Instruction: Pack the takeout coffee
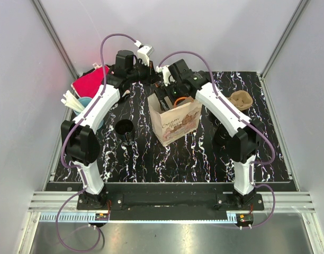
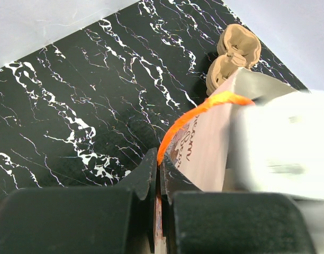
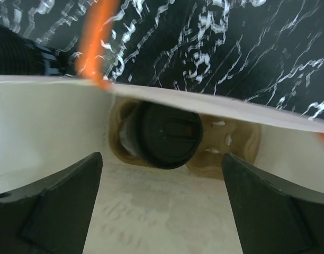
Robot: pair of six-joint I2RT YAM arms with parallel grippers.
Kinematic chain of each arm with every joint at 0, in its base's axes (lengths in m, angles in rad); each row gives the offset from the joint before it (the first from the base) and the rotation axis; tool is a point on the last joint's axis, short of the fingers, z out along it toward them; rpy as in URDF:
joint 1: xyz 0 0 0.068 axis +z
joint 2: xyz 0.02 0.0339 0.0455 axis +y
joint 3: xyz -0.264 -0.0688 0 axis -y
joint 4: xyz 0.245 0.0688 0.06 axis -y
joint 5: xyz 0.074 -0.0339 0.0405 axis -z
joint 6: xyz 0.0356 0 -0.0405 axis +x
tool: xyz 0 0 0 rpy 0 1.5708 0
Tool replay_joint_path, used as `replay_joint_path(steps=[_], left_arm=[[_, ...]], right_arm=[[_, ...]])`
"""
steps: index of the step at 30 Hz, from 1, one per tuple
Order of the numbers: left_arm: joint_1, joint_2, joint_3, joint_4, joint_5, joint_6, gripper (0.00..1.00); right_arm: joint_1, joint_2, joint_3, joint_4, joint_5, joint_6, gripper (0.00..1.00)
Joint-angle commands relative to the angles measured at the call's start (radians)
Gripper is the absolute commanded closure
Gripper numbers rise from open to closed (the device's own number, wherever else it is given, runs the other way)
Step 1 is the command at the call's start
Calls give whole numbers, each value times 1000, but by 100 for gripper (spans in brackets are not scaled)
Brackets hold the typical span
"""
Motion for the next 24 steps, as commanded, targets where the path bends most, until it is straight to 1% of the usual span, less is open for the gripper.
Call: replay_joint_path(steps=[1,8,12,18,24], left_arm=[[4,-26,13,32,13,-5,100],[3,-12,49,17,28,-2,100],[1,0,87,-3,31,7,100],[-16,46,196,-67,22,37,100],[-34,112,331,-132,2,67,100]], right_arm=[[10,-95,98,-29,-40,-52,0],[9,-156,127,-31,-43,-96,0],[4,-185,135,-17,-5,-115,0],[-19,-247,159,31,62,-127,0],[-111,-296,173,66,89,-90,0]])
